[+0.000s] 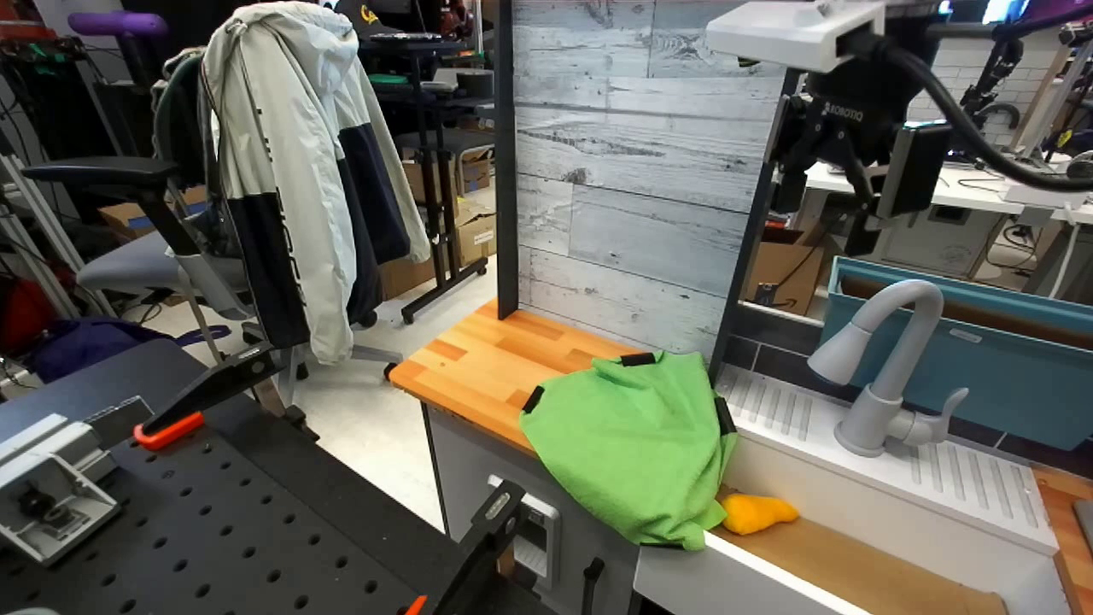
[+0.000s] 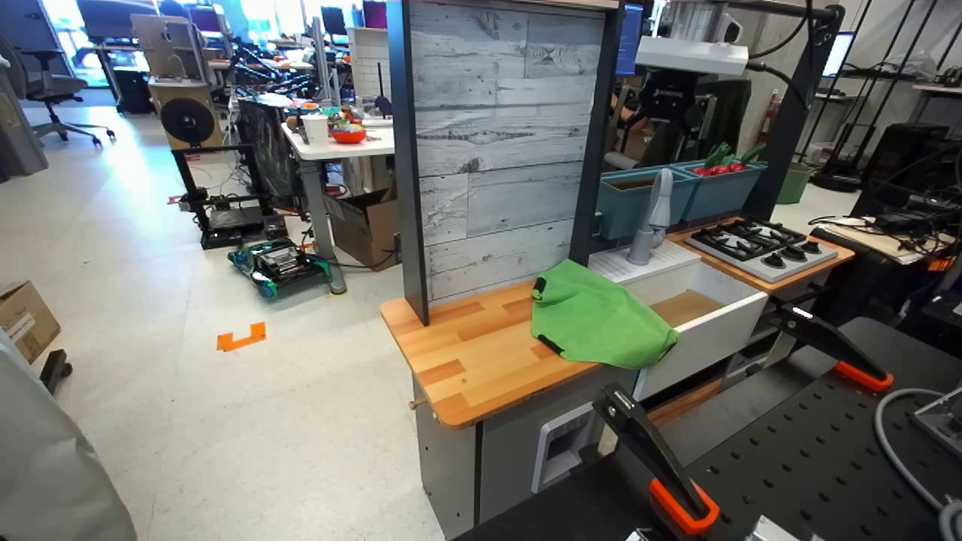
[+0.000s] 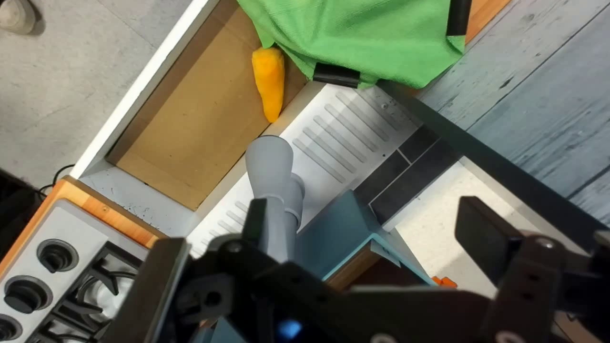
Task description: Turn the tap nozzle to the right
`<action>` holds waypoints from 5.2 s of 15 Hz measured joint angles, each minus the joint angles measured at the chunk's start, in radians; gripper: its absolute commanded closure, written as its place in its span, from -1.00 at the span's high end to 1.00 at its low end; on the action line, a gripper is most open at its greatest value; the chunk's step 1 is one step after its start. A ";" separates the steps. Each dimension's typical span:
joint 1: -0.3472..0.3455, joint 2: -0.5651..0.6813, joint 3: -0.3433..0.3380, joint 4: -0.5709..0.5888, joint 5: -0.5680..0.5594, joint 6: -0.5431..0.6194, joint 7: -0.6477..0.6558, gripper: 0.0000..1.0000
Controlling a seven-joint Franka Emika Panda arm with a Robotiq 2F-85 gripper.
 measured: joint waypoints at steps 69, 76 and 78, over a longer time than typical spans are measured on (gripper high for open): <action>-0.152 0.201 0.022 0.183 0.000 -0.039 -0.440 -0.87; -0.177 0.203 0.041 0.189 0.000 -0.046 -0.506 -0.87; -0.178 0.203 0.041 0.189 0.000 -0.046 -0.513 -0.87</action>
